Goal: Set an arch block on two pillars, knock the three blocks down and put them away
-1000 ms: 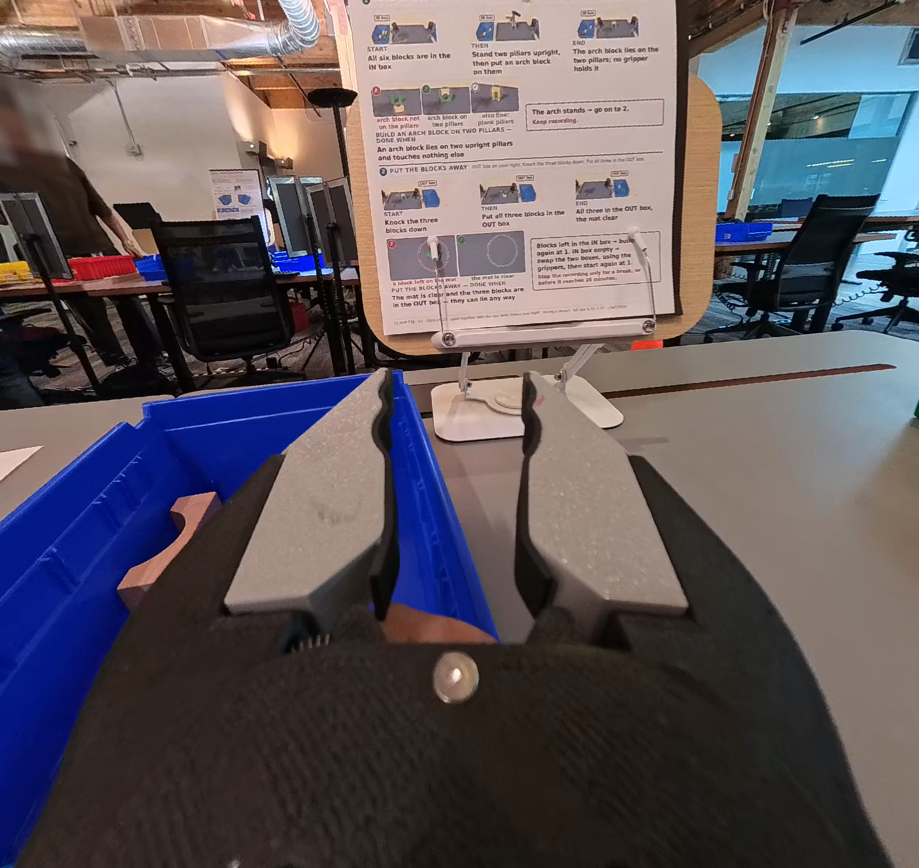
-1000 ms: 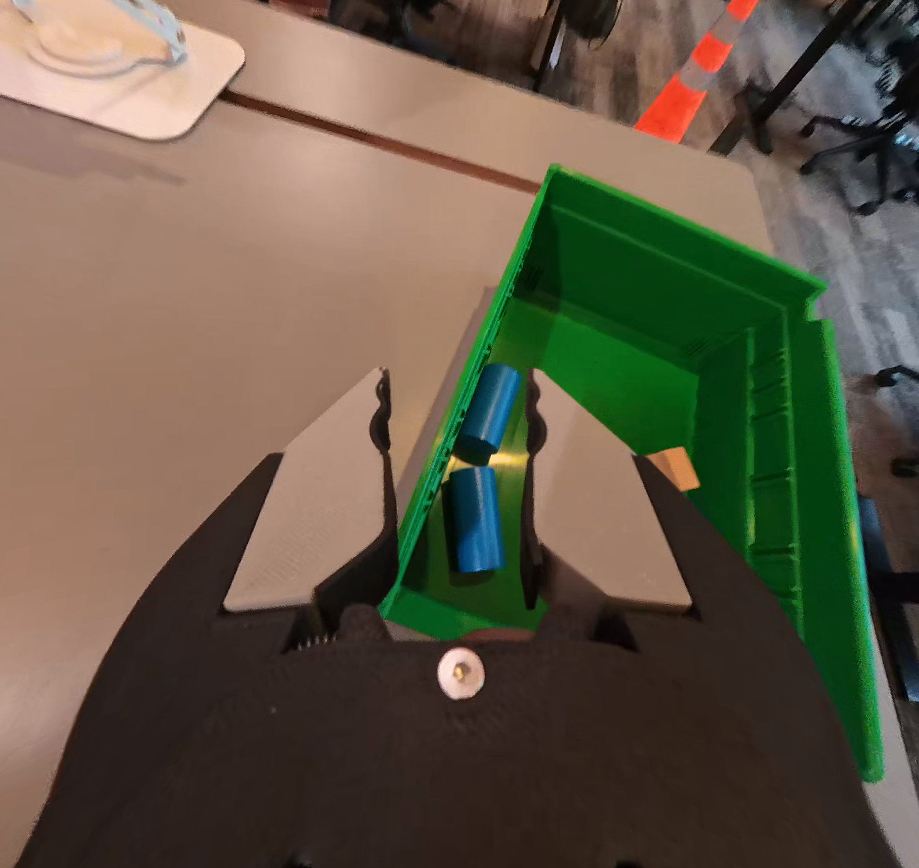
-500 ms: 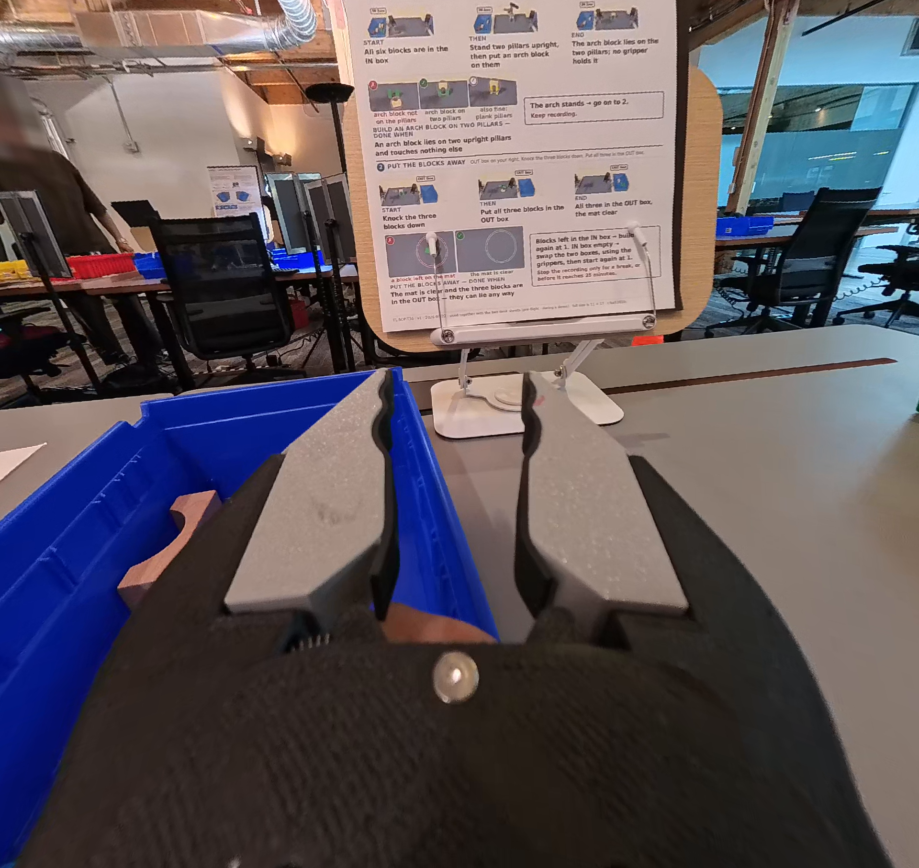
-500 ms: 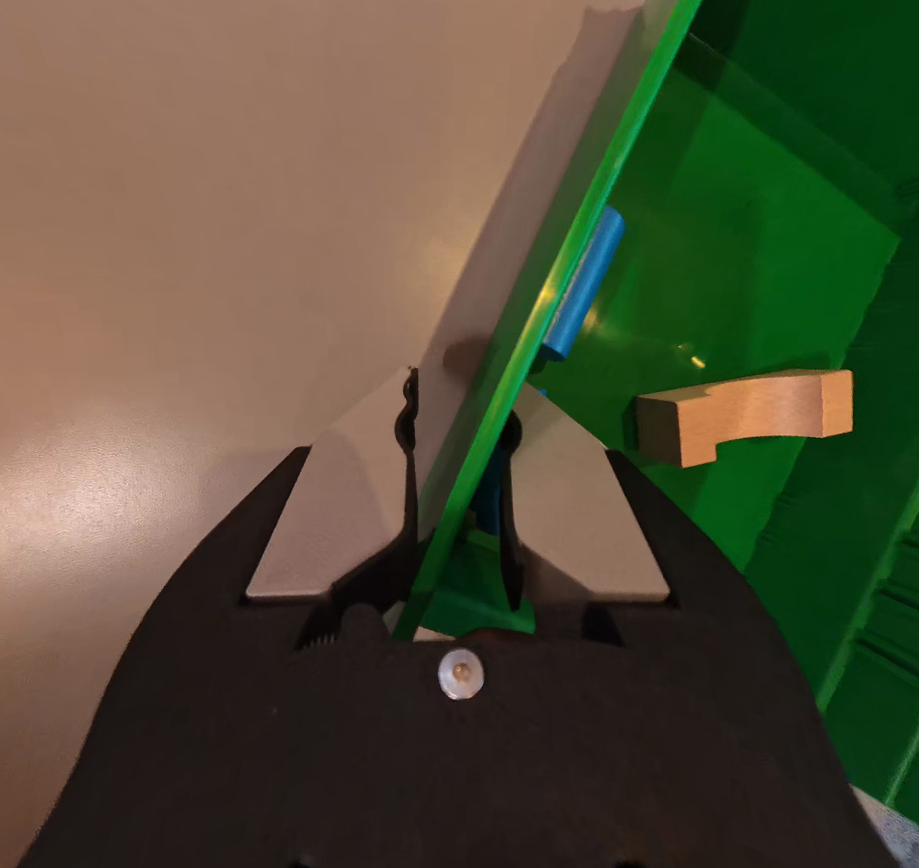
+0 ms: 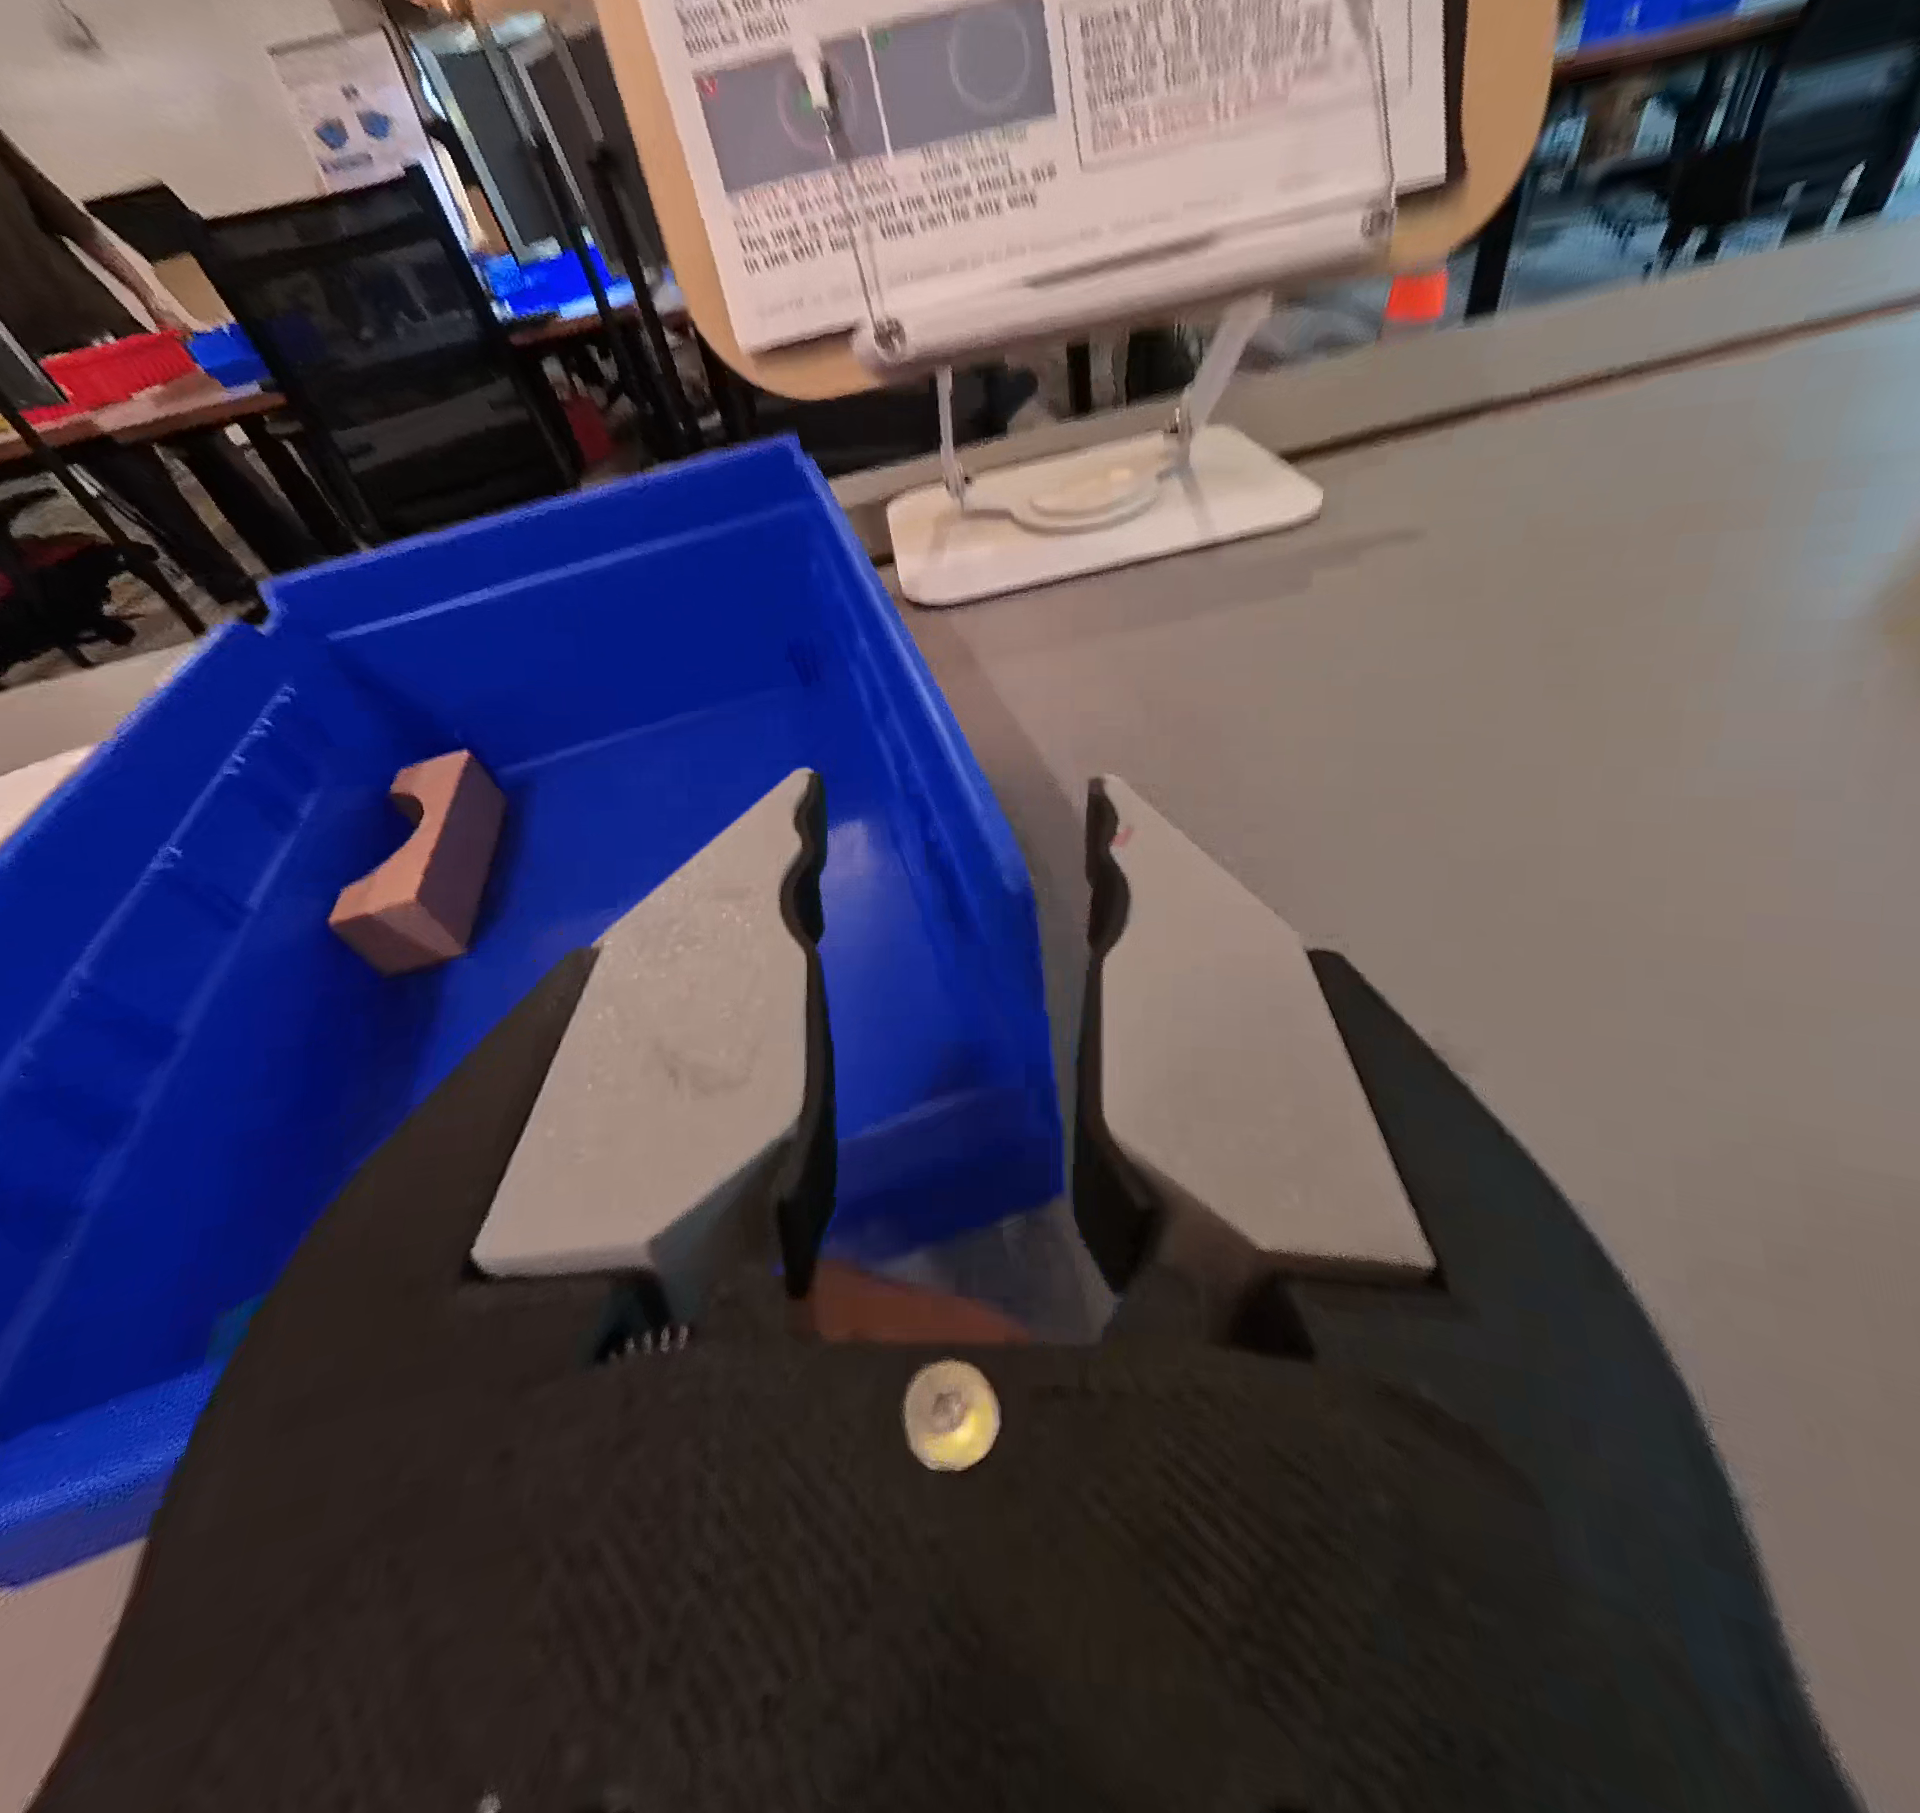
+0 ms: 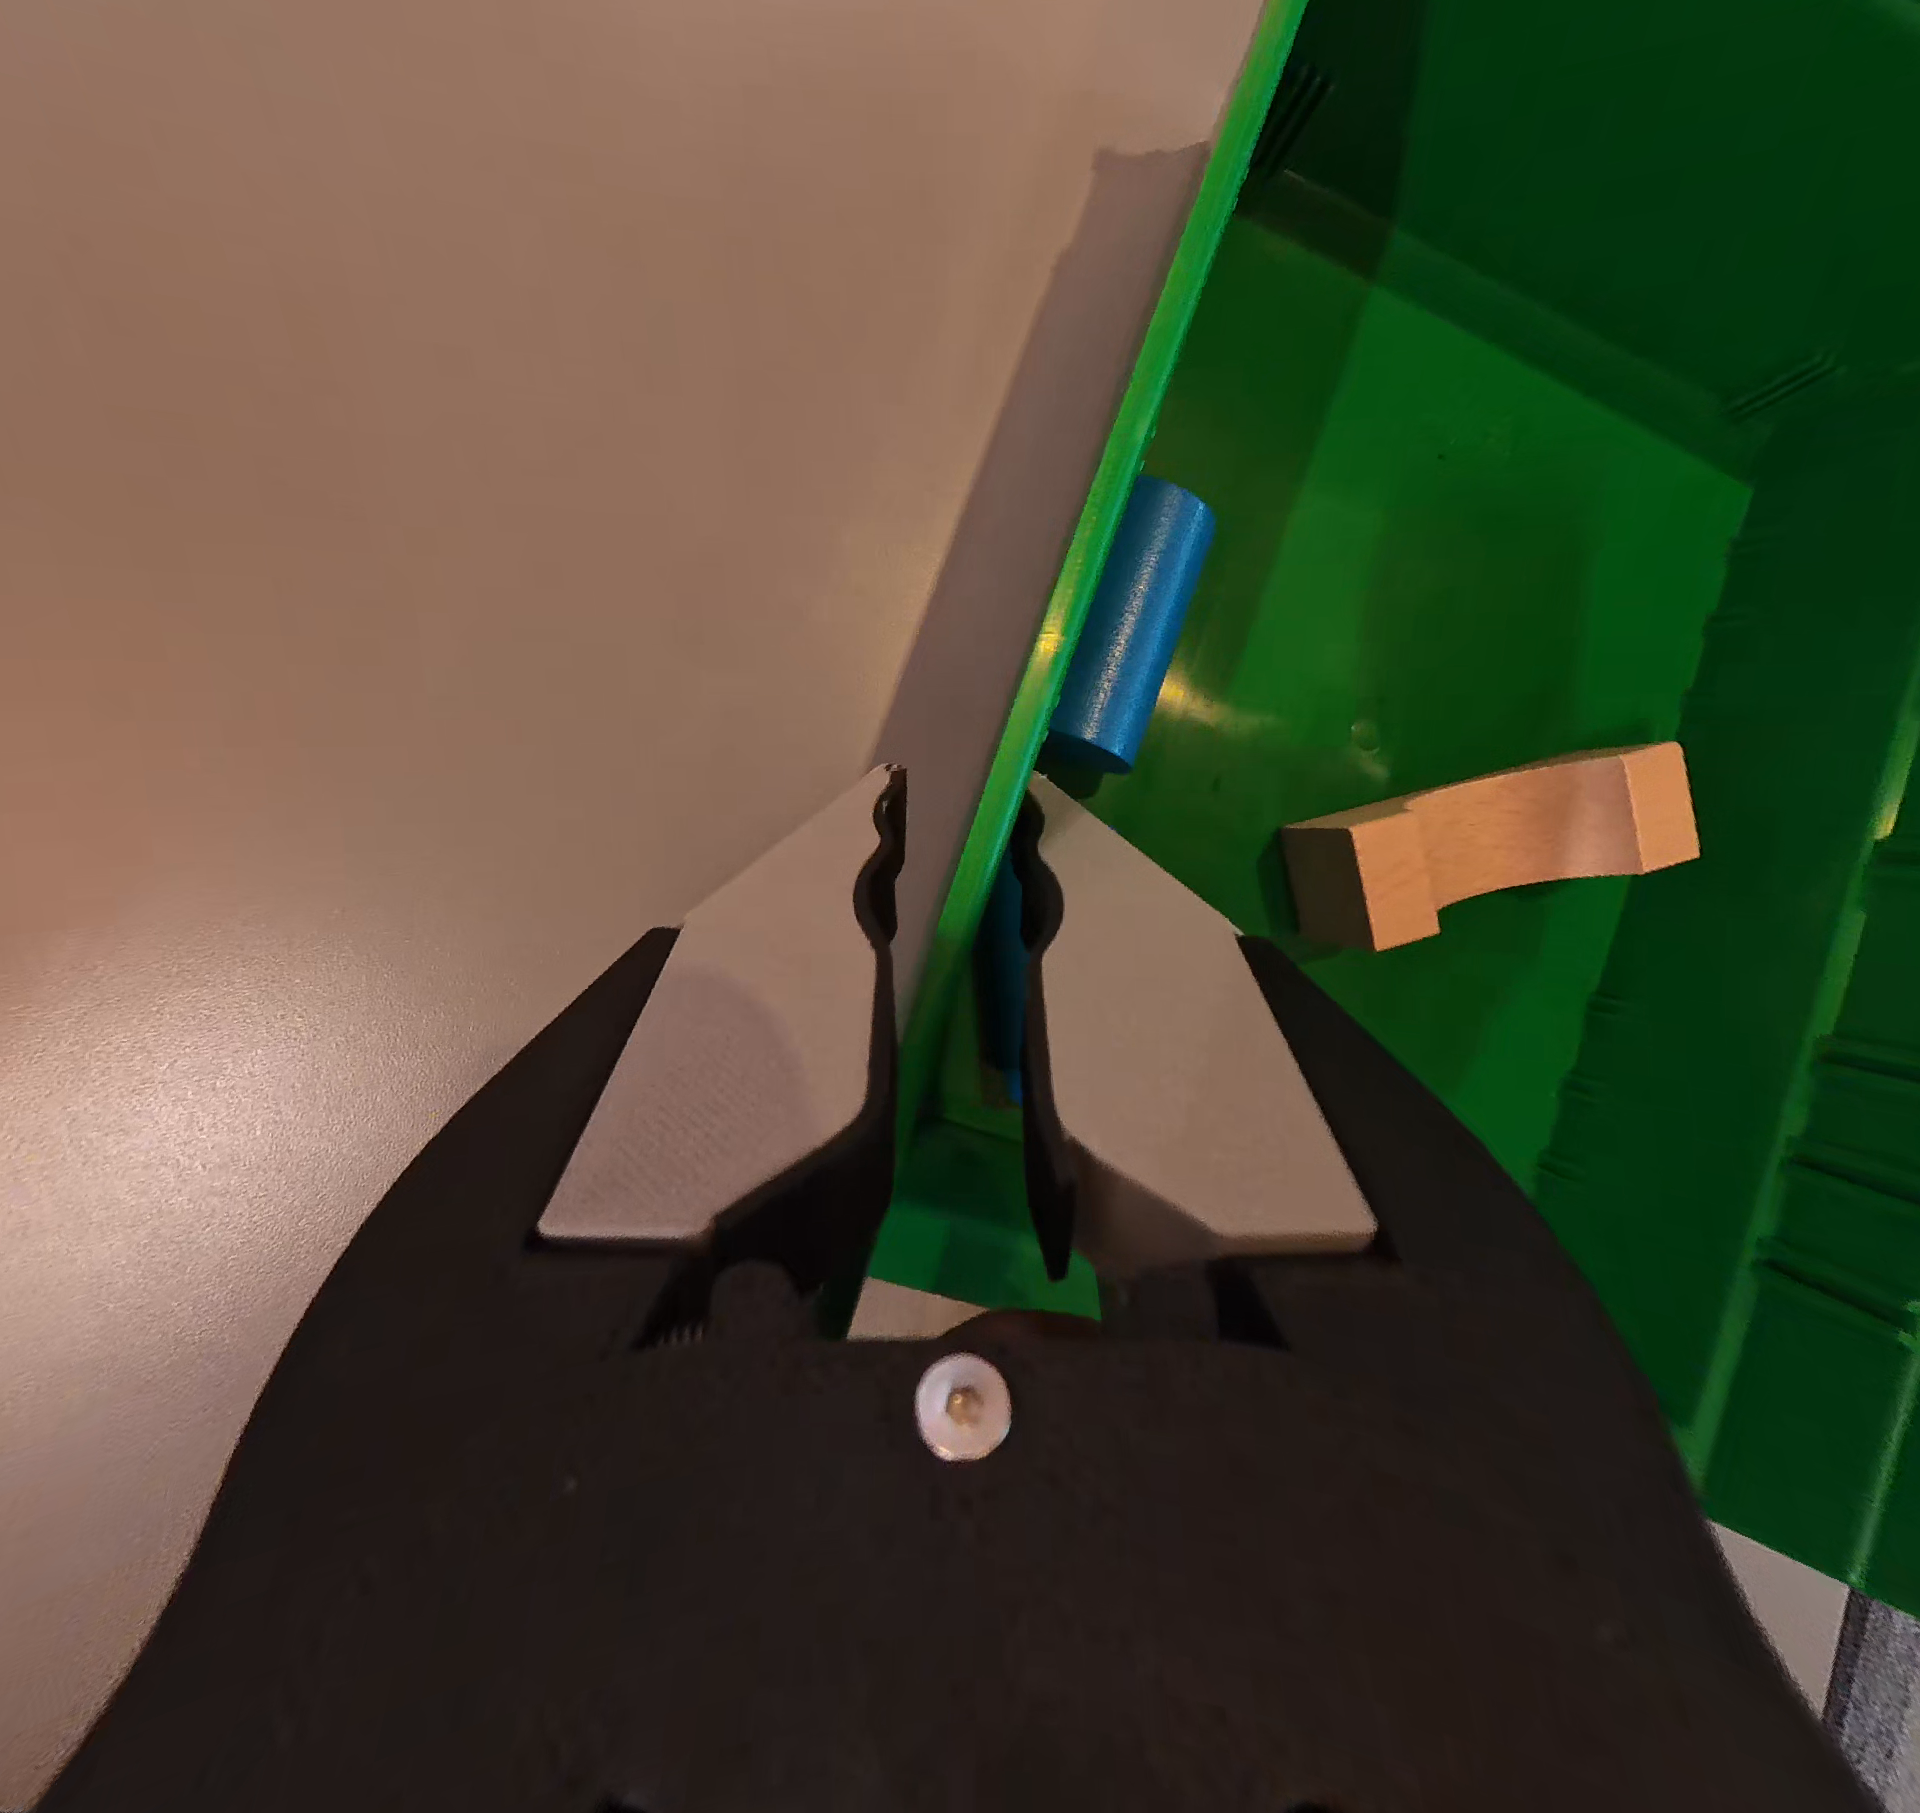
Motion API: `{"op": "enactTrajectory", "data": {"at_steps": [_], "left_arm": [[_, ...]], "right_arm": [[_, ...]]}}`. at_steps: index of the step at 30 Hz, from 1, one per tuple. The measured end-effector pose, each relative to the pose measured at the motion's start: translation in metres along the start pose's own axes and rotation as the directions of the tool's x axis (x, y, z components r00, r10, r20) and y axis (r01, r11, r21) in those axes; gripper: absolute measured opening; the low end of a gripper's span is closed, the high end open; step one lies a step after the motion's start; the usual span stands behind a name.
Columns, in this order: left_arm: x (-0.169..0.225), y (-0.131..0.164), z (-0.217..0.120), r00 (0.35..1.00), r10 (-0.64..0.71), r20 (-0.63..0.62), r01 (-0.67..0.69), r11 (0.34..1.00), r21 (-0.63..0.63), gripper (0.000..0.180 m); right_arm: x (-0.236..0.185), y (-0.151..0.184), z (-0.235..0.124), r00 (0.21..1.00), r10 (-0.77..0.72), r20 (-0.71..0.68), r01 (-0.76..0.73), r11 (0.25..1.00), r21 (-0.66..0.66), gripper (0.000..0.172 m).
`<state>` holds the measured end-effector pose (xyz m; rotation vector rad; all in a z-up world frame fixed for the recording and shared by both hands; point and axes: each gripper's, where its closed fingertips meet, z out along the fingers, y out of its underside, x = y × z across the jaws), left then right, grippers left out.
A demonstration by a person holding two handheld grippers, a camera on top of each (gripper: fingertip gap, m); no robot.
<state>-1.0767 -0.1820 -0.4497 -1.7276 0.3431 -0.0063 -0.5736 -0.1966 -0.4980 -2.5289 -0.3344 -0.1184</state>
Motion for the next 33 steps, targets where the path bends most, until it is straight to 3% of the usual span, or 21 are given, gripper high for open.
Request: {"op": "enactTrajectory", "data": {"at_steps": [2, 4, 8, 11, 17, 22, 27, 33], "left_arm": [[0.008, 0.01, 0.004, 1.0, 0.01, -0.015, -0.01, 0.998, -0.061, 0.047], [0.004, 0.013, 0.01, 0.999, 0.042, 0.014, -0.041, 0.996, -0.074, 0.019], [-0.017, 0.017, 0.009, 0.984, 0.127, 0.121, -0.11, 0.984, -0.138, 0.003], [-0.03, 0.021, -0.005, 0.996, 0.041, 0.081, -0.031, 0.992, -0.123, 0.002], [-0.057, 0.022, -0.053, 0.999, 0.003, 0.042, 0.002, 0.994, -0.107, 0.001], [-0.085, 0.014, -0.106, 0.997, -0.077, 0.023, 0.078, 0.996, -0.052, 0.001], [-0.114, 0.015, -0.147, 0.989, -0.145, 0.041, 0.145, 0.989, 0.001, 0.001], [-0.147, 0.017, -0.192, 0.977, -0.194, 0.086, 0.19, 0.98, 0.053, 0.0]], "right_arm": [[0.0, 0.0, 0.0, 1.0, -0.002, 0.002, 0.002, 1.0, 0.002, 0.018], [-0.001, -0.001, 0.0, 1.0, -0.005, 0.001, 0.005, 1.0, 0.005, 0.018], [-0.002, 0.001, -0.001, 0.999, -0.026, -0.021, 0.026, 1.0, 0.0, 0.015], [-0.012, 0.001, -0.003, 0.998, -0.05, -0.028, 0.05, 0.999, -0.007, 0.013], [-0.059, -0.002, -0.011, 0.996, -0.087, 0.019, 0.087, 0.996, -0.021, 0.011], [-0.153, -0.015, -0.018, 0.98, -0.188, 0.069, 0.188, 0.982, 0.003, 0.021], [-0.291, -0.042, -0.026, 0.935, -0.31, 0.17, 0.304, 0.951, 0.065, 0.041], [-0.457, -0.087, -0.03, 0.862, -0.447, 0.239, 0.415, 0.893, 0.174, 0.045]]}}
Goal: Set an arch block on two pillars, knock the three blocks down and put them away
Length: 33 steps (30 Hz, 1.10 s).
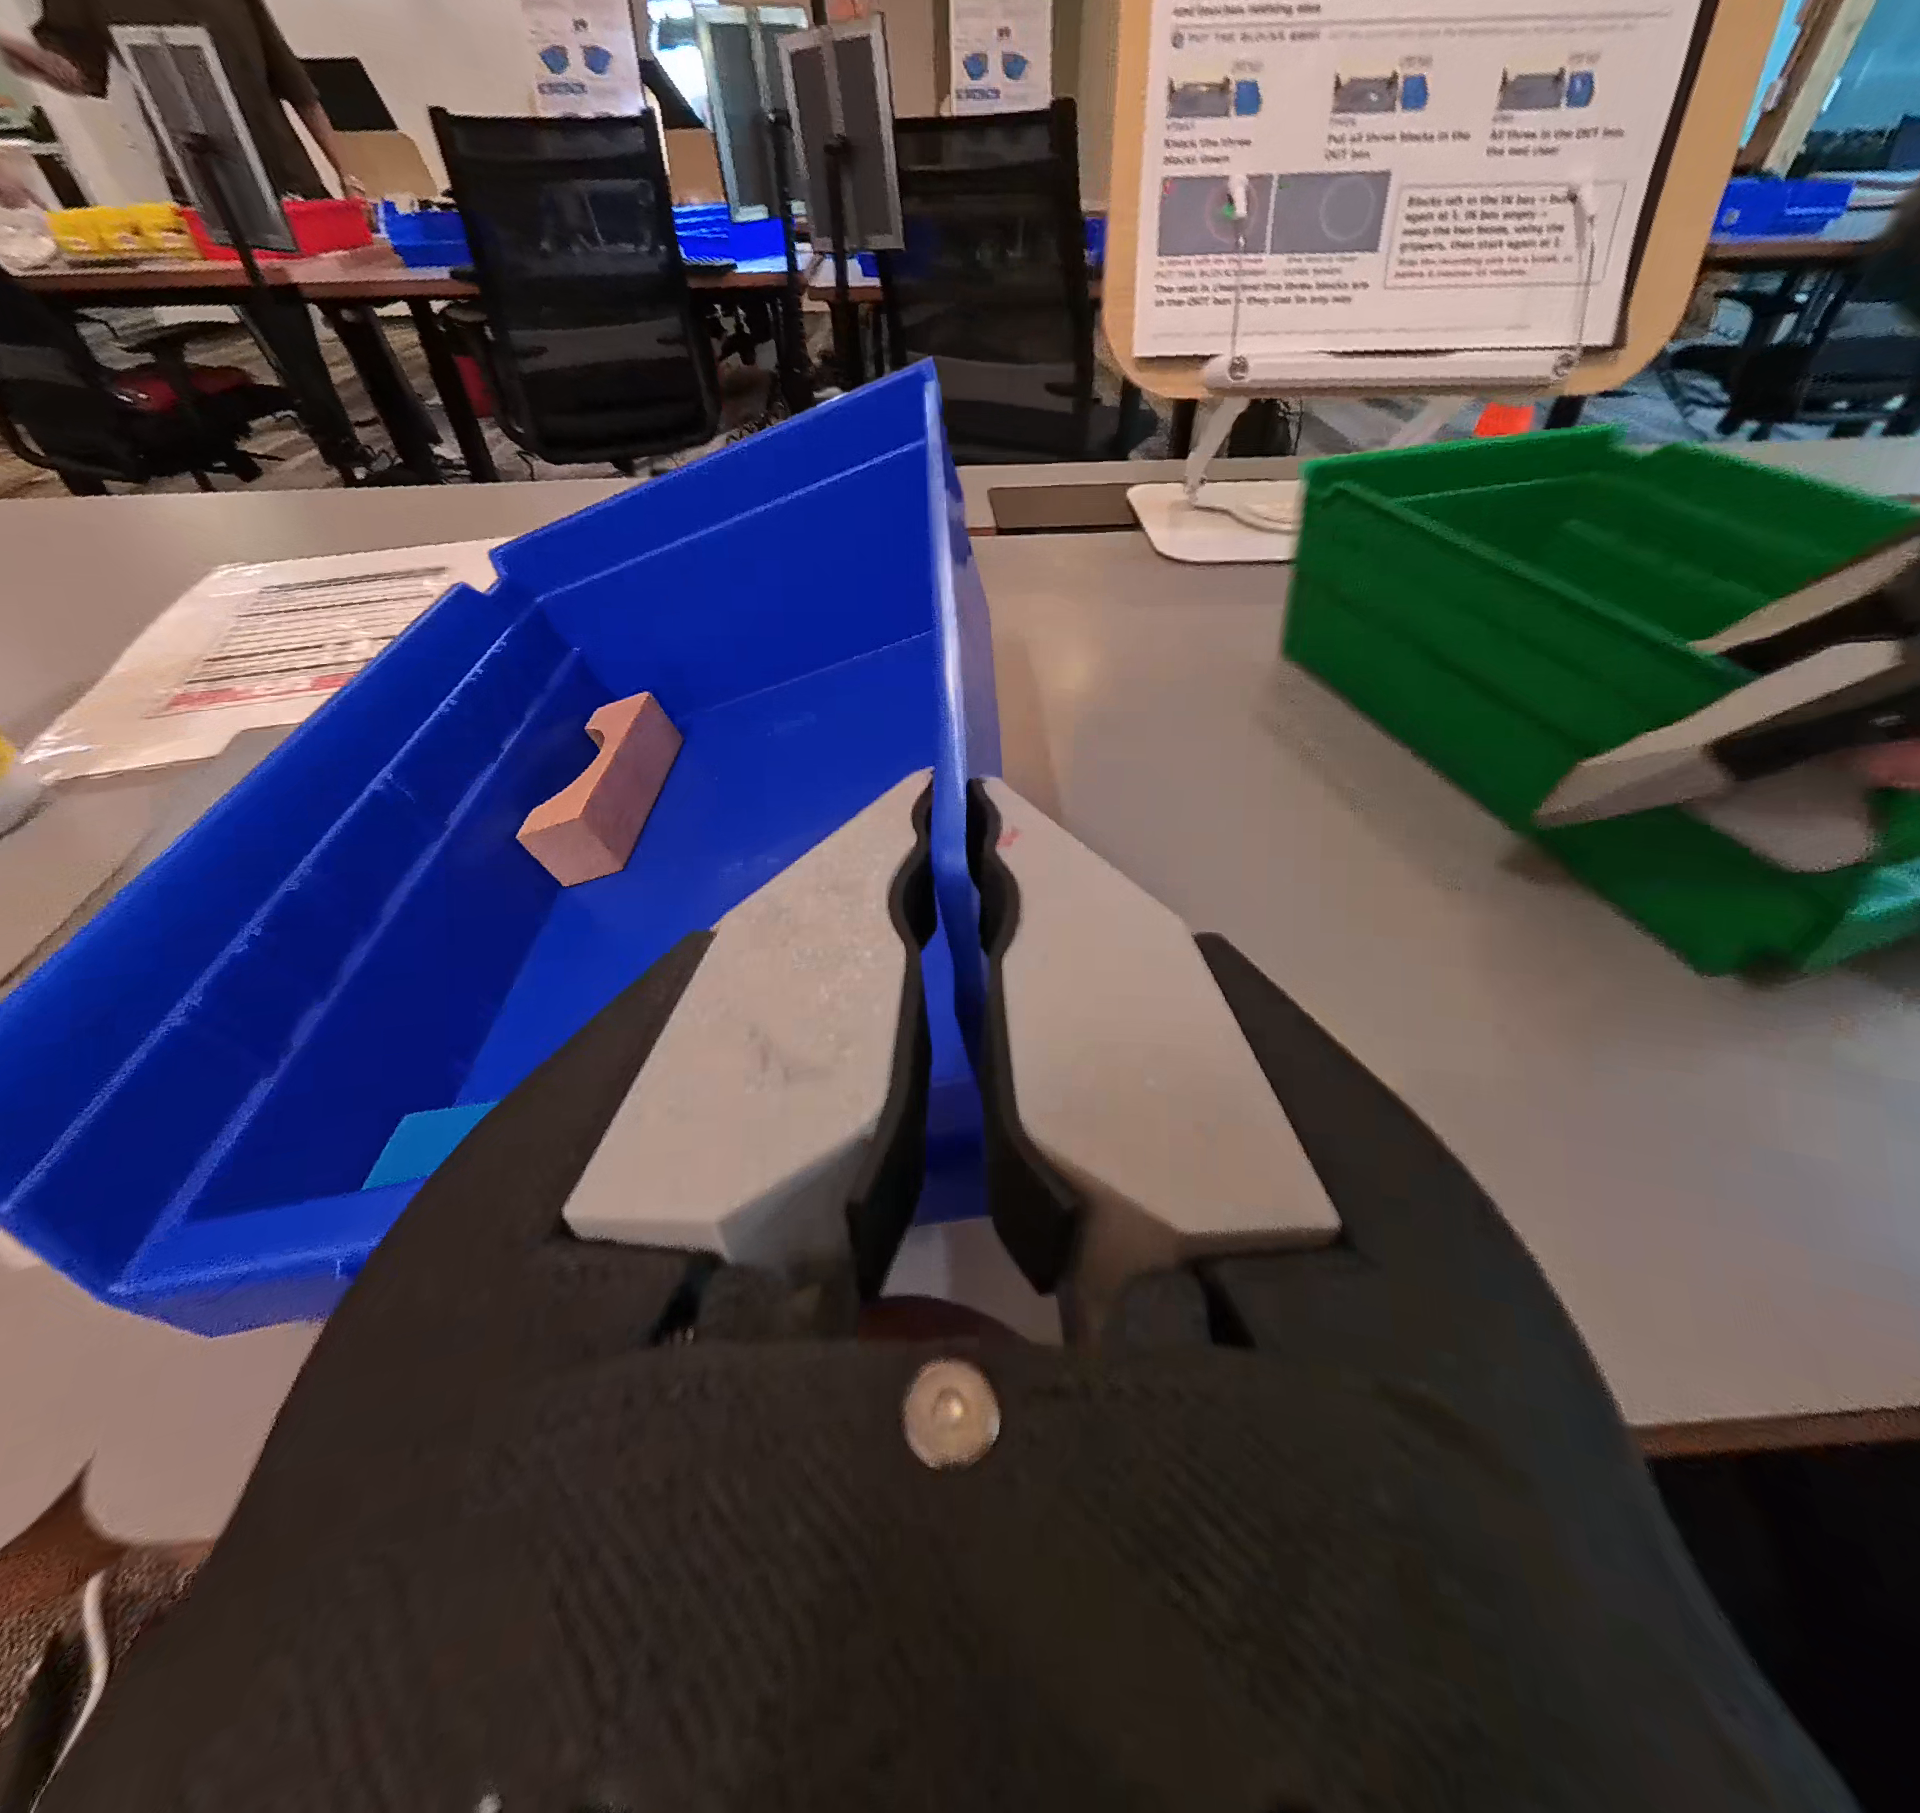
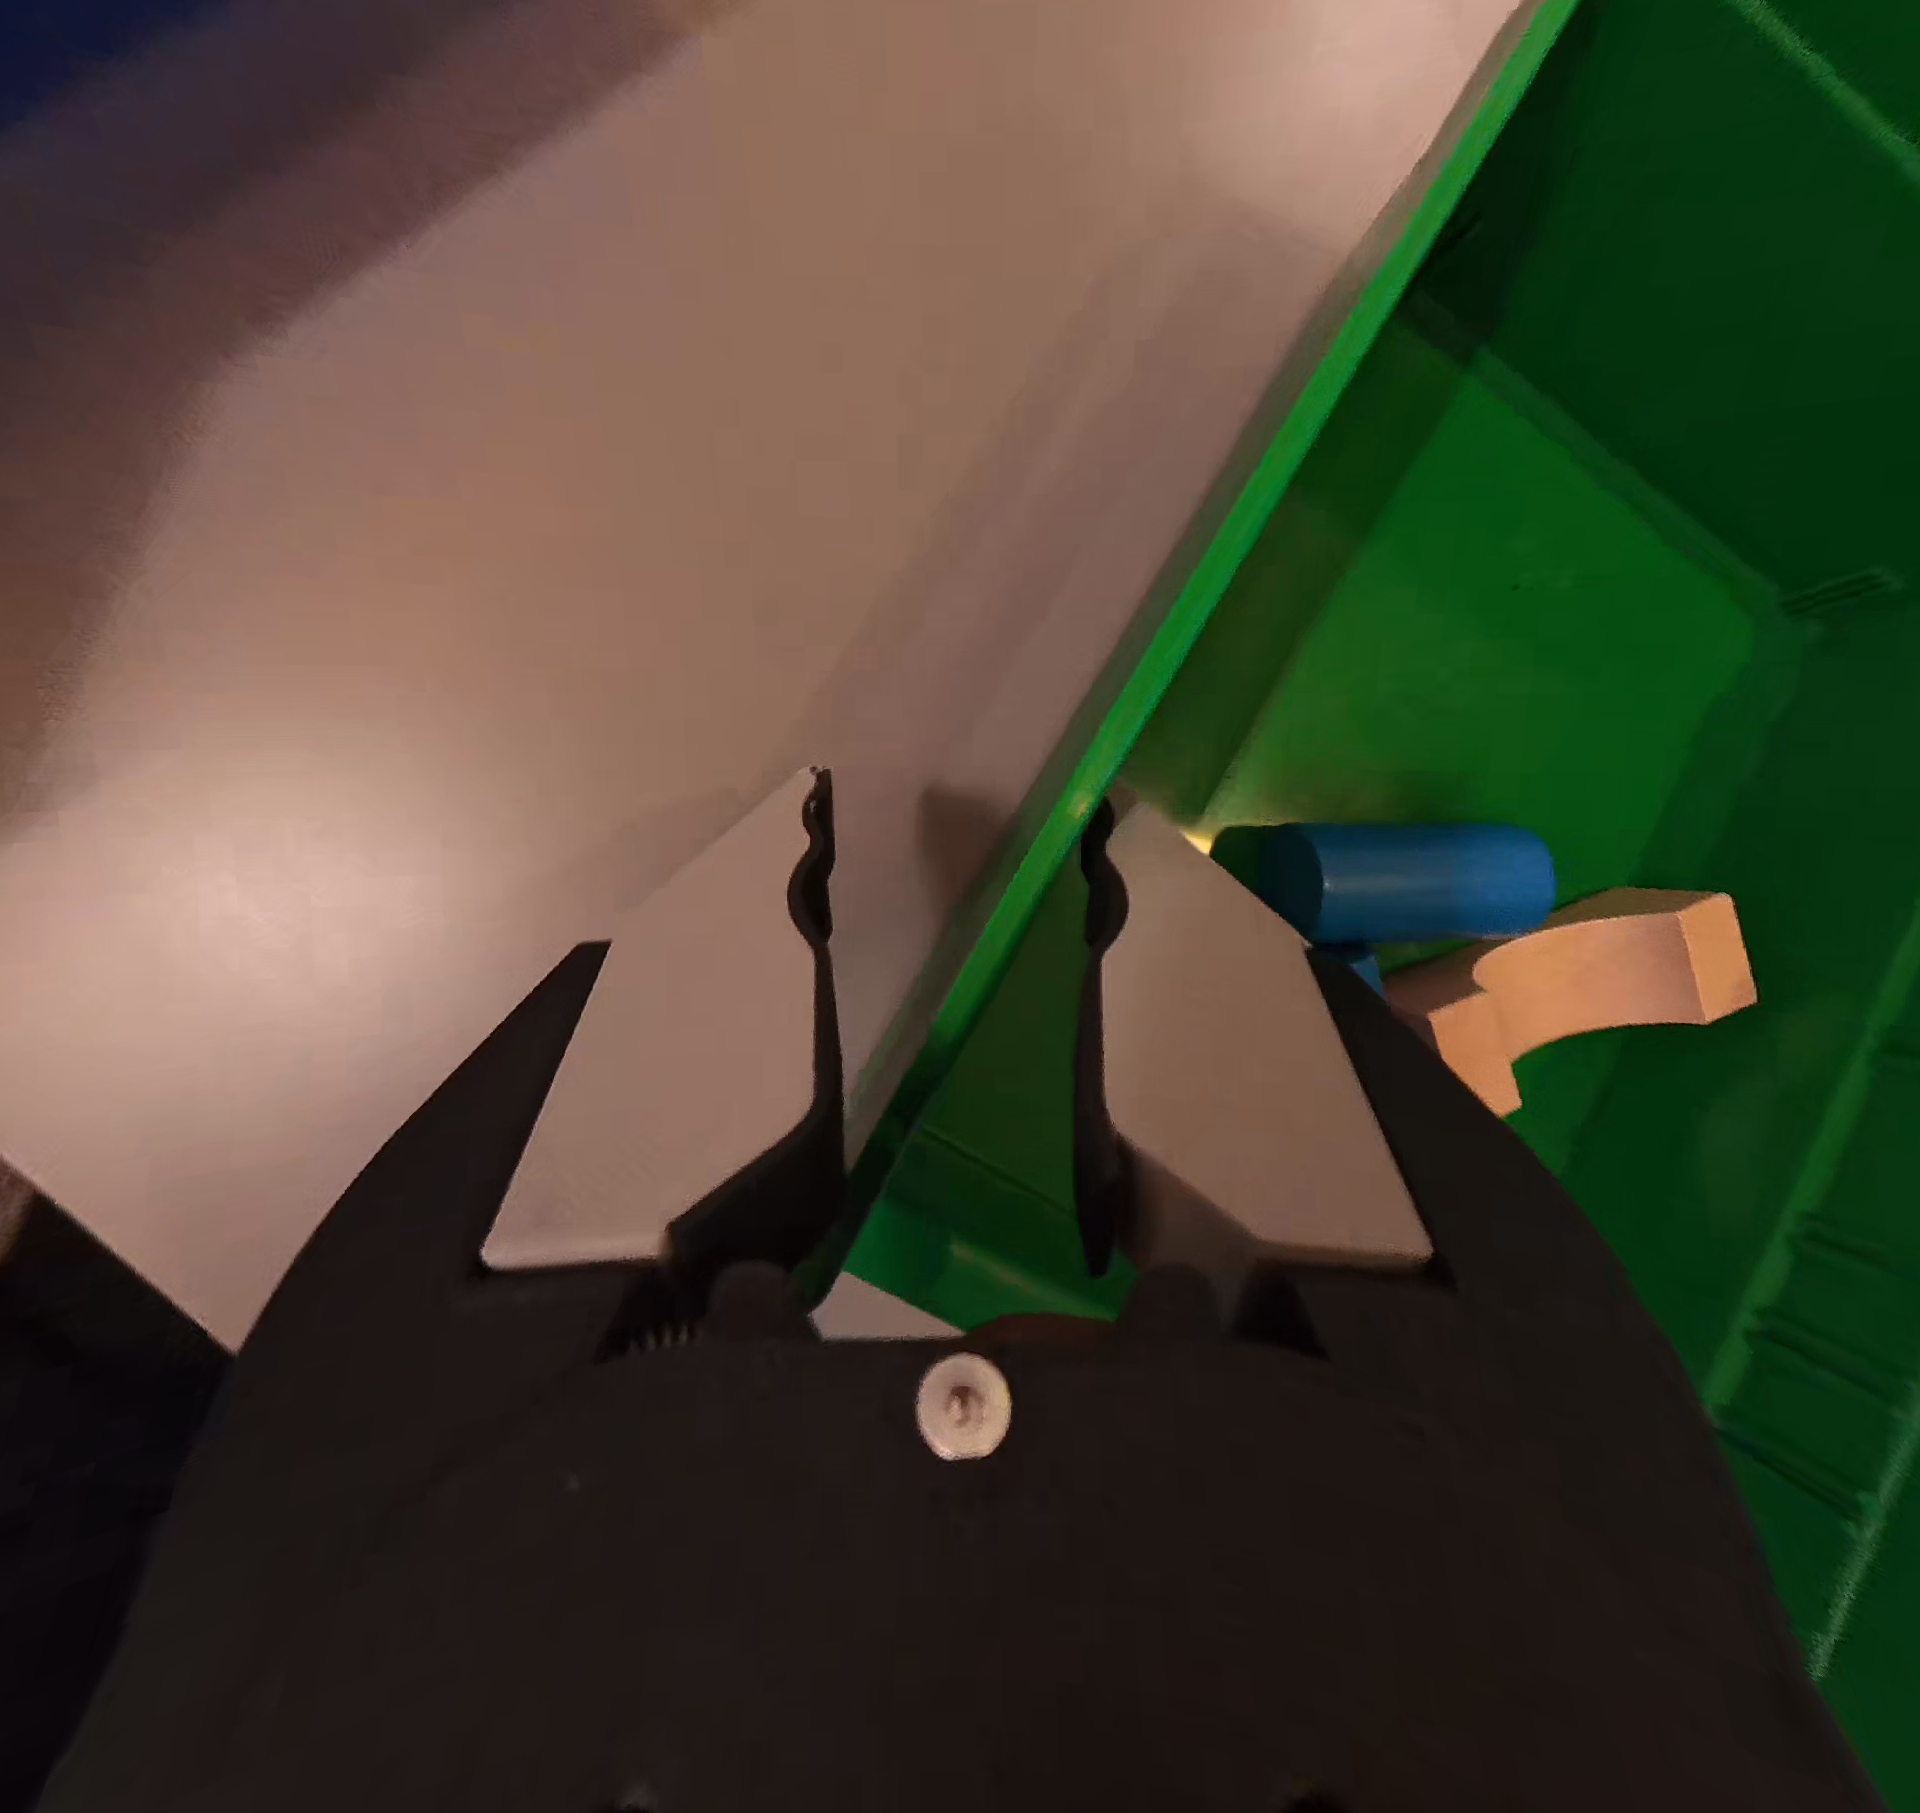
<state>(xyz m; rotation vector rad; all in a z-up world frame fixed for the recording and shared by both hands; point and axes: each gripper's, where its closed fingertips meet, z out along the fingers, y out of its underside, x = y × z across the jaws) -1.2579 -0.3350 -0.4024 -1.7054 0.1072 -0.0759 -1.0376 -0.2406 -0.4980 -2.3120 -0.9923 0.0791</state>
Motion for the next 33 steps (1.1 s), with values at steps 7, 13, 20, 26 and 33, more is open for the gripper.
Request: {"op": "enactTrajectory", "data": {"at_steps": [7, 13, 20, 26, 33], "left_arm": [[-0.035, -0.009, -0.038, 0.993, 0.061, 0.098, -0.064, 0.997, 0.033, 0.001], [-0.047, -0.023, -0.059, 0.99, 0.079, 0.113, -0.088, 0.993, 0.081, 0.001], [-0.037, -0.04, -0.065, 0.991, 0.093, 0.094, -0.104, 0.988, 0.117, 0.001], [-0.02, -0.059, -0.064, 0.988, 0.124, 0.093, -0.137, 0.98, 0.148, 0.001], [0.009, -0.087, -0.077, 0.979, 0.18, 0.093, -0.196, 0.96, 0.2, 0.001]], "right_arm": [[-0.086, -0.08, -0.019, 0.981, -0.187, -0.044, 0.192, 0.95, 0.245, 0.049], [0.006, -0.043, -0.076, 0.999, -0.037, -0.015, 0.04, 0.924, 0.38, 0.043], [0.11, 0.05, -0.036, 0.976, 0.212, 0.047, -0.217, 0.95, 0.225, 0.033], [0.066, 0.043, 0.016, 0.992, 0.121, 0.045, -0.127, 0.976, 0.177, 0.0], [-0.01, -0.015, 0.053, 0.989, 0.023, 0.144, -0.053, 0.976, 0.211, 0.011]]}}
